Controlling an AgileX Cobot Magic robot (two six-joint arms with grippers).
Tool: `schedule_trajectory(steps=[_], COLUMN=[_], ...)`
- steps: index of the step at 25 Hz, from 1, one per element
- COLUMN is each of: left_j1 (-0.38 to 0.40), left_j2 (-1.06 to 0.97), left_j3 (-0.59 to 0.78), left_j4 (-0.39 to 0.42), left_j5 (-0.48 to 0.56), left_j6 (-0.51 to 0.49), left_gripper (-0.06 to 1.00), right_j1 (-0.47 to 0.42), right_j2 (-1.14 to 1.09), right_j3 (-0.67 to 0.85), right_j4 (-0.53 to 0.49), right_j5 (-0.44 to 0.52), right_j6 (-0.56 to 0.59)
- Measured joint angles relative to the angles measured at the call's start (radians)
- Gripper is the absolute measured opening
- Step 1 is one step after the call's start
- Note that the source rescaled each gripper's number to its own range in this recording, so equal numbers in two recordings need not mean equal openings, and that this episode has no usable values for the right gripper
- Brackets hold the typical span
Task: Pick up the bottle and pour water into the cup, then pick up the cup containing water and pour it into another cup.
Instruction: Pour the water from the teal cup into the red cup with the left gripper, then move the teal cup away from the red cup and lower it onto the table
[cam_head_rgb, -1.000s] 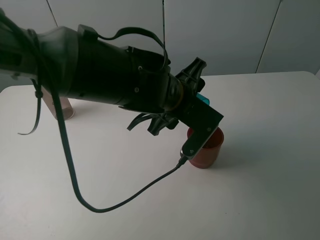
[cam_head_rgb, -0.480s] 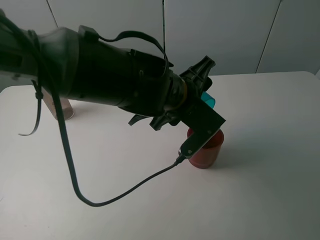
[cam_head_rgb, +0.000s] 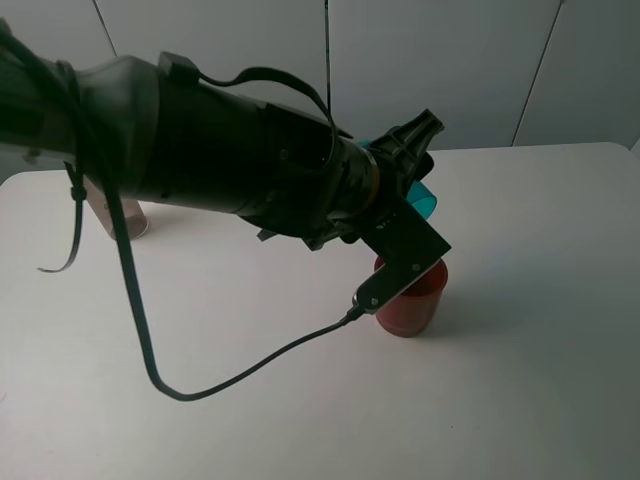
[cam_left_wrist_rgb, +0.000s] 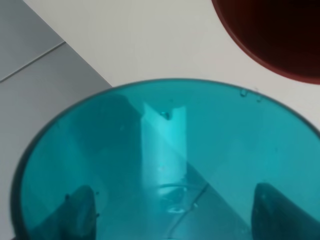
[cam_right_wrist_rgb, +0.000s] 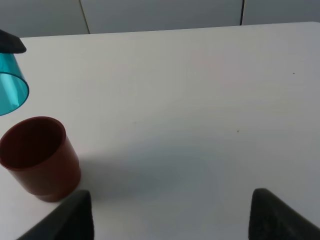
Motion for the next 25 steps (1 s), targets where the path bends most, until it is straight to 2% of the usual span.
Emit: schedule_trajectory(steps=[5,10,19,25], left_j1=[0.000,0.000,0.000,0.039], left_j2=[0.000,0.000,0.000,0.000], left_j3=[0.000,0.000,0.000,0.000], left_j4=[0.006,0.008,0.011,0.012], left_j5=[-0.002,-0.002,0.004,-0.080], left_j6=[-0.034,-0.167,-0.626,-1.001], left_gripper=[0.01,0.01,0.01,0.01], right_j1=[0.000,0.000,0.000,0.000], right_j2=[0.000,0.000,0.000,0.000], right_j3=[0.000,0.000,0.000,0.000], right_j4=[0.000,0.000,0.000,0.000], right_j5=[0.000,0.000,0.000,0.000], right_j6=[0.000,0.000,0.007,0.000])
